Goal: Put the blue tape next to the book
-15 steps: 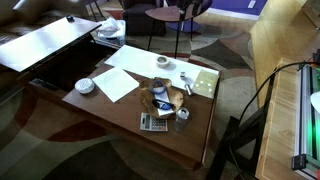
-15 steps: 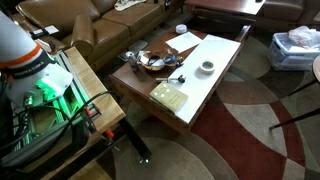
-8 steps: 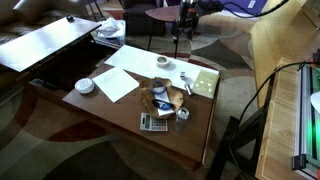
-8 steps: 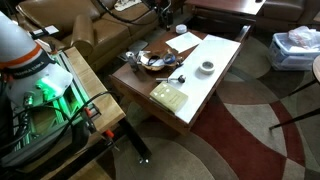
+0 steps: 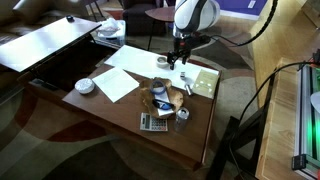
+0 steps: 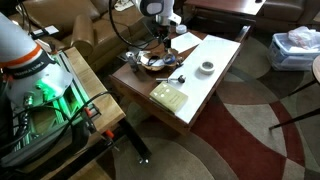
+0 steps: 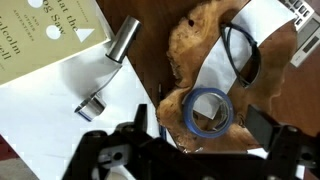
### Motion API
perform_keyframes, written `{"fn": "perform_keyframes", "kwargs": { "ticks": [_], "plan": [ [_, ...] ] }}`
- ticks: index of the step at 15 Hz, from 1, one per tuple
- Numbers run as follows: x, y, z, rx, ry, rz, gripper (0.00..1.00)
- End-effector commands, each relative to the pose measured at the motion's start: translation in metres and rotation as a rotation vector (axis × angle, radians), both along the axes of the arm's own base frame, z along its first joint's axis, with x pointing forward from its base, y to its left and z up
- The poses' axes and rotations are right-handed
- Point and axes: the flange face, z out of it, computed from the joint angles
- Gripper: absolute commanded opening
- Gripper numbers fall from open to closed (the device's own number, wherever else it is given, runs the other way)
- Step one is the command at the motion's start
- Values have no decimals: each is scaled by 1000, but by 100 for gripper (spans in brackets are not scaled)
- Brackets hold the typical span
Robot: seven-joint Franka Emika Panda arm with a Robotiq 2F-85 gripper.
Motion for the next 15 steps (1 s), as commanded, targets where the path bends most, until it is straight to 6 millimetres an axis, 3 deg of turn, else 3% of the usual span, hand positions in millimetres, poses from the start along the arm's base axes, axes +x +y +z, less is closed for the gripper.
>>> {"fn": "perform_keyframes", "kwargs": {
  "ticks": [1,2,5,11,12,14,15],
  "plan": [
    [3,0,5,-1,-7,0,100],
    [5,0,10,-1,-15,0,100],
    [20,7,-18,-12,-129,-46,100],
    [24,33,-94,-22,-164,-28,100],
    [28,36,-104,-21,-176,-26,95],
    [34,41,-118,-26,-197,-17,75],
    [37,43,-126,-39,-202,-4,78]
  ]
}}
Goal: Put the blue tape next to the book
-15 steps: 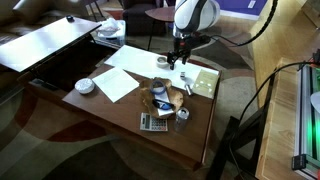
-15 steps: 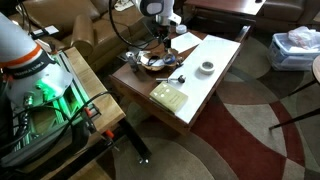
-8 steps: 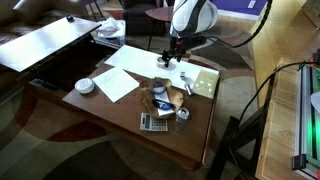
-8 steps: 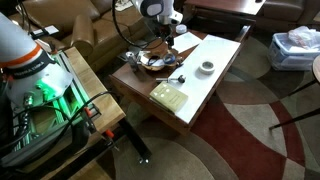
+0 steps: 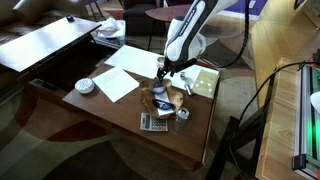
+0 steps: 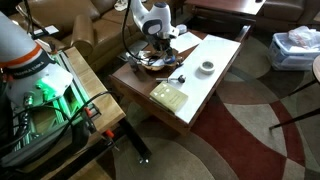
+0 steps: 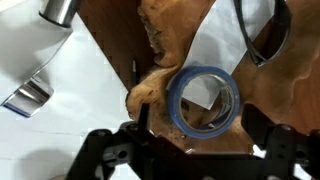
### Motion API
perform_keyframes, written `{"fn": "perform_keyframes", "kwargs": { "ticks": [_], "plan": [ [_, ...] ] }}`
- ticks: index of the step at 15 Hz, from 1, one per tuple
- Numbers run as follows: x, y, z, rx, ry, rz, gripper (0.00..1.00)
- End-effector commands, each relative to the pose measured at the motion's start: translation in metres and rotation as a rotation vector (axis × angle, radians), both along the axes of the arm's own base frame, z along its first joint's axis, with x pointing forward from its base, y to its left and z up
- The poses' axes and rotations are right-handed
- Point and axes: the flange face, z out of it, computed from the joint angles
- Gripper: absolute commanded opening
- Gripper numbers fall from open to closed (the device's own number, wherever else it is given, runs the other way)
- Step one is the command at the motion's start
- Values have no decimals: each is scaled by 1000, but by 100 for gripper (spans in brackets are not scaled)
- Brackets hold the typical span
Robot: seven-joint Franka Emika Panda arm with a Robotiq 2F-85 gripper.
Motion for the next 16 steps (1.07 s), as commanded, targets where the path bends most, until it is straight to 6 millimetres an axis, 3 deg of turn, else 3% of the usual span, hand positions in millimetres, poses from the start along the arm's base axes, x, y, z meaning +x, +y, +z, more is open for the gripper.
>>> {"fn": "perform_keyframes", "kwargs": {
  "ticks": [1,4,5,8,9,10,11,14,16],
  "plan": [
    [16,8,-34,-27,-30,9,70],
    [22,9,-51,-56,-32,10,56],
    [24,9,-55,-69,-36,4,60],
    [28,8,-66,-92,-36,-9,58],
    [29,9,-69,-100,-37,-11,51],
    [30,9,-72,-105,-38,-12,36],
    [31,10,-72,-111,-39,-12,29],
    [35,16,-62,-124,-47,-12,5],
    [37,16,-52,-152,-53,-8,0]
  ]
}}
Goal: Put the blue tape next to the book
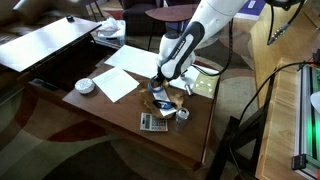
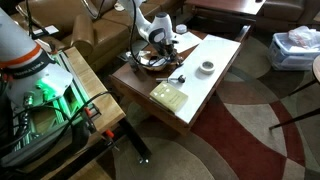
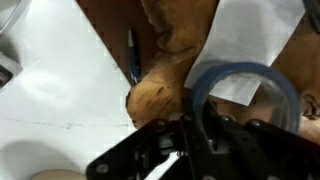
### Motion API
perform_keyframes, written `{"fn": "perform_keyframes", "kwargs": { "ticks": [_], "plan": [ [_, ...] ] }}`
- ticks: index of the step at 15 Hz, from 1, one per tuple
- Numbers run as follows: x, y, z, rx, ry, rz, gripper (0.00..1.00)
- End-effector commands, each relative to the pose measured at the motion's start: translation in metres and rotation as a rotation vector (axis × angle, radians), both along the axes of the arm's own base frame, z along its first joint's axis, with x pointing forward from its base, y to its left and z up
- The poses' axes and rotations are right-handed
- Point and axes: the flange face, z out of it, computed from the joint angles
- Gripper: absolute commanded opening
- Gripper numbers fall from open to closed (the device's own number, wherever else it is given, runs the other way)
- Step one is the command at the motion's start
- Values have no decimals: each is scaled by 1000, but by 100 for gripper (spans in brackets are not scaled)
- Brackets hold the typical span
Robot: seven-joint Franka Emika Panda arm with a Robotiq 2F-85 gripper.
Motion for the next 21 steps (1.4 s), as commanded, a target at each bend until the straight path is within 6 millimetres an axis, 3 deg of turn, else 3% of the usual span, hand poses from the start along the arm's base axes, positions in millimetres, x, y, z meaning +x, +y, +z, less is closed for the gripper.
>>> {"fn": "perform_keyframes", "kwargs": {
  "ticks": [1,5,6,7,9,10,11,15,20,21],
  "plan": [
    [5,1,14,-54,1,-12,3],
    [13,-36,60,-57,-103,-134,3],
    [11,-36,77,25,-100,-133,3],
    [22,-28,47,-40,-100,-97,13],
    [23,-38,68,-4,-107,-125,13],
    [23,-41,74,6,-106,-132,3],
    [32,-41,72,-51,-128,-139,3],
    [52,-102,66,-261,-109,-239,3],
    [37,-197,62,-338,86,-486,3],
    [38,-176,67,-334,46,-411,13]
  ]
}}
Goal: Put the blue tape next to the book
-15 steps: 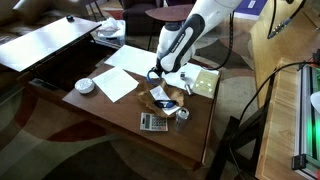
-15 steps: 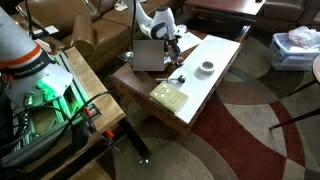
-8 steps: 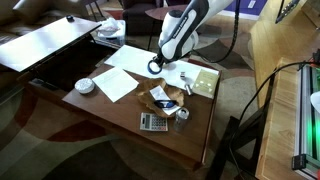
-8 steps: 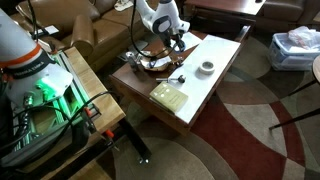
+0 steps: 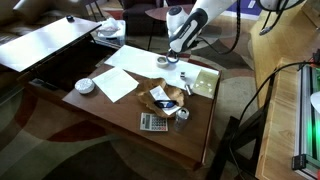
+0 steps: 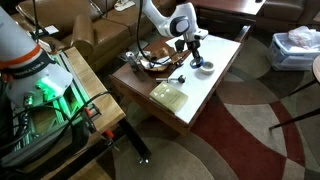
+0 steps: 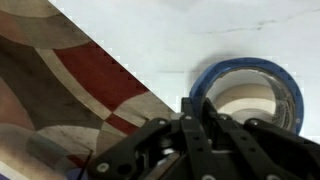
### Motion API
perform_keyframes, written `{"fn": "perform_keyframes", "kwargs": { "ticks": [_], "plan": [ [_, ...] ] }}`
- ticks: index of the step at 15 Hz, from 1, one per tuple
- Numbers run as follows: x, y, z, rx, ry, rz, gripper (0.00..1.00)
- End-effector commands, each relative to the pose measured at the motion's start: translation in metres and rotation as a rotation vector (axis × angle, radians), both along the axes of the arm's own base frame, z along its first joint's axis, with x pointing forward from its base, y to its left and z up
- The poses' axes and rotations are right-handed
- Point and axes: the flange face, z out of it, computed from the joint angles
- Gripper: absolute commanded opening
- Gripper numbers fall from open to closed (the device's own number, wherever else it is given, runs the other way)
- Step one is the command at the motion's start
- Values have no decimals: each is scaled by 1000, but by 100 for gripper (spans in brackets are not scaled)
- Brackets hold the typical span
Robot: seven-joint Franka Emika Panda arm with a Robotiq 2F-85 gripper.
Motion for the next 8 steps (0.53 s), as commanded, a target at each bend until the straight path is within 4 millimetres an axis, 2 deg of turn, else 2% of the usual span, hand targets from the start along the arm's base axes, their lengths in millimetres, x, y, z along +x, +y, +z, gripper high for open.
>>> {"fn": "perform_keyframes", "kwargs": {
  "ticks": [1,2,3,5,8],
  "plan": [
    [-2,-15,-1,2,16,-35,13],
    [-3,-25,-1,3,19,-53,13],
    [-3,-31,0,4,19,-62,3],
    [-1,-52,0,-9,62,-144,3],
    [-15,-96,4,60,203,-278,3]
  ]
}}
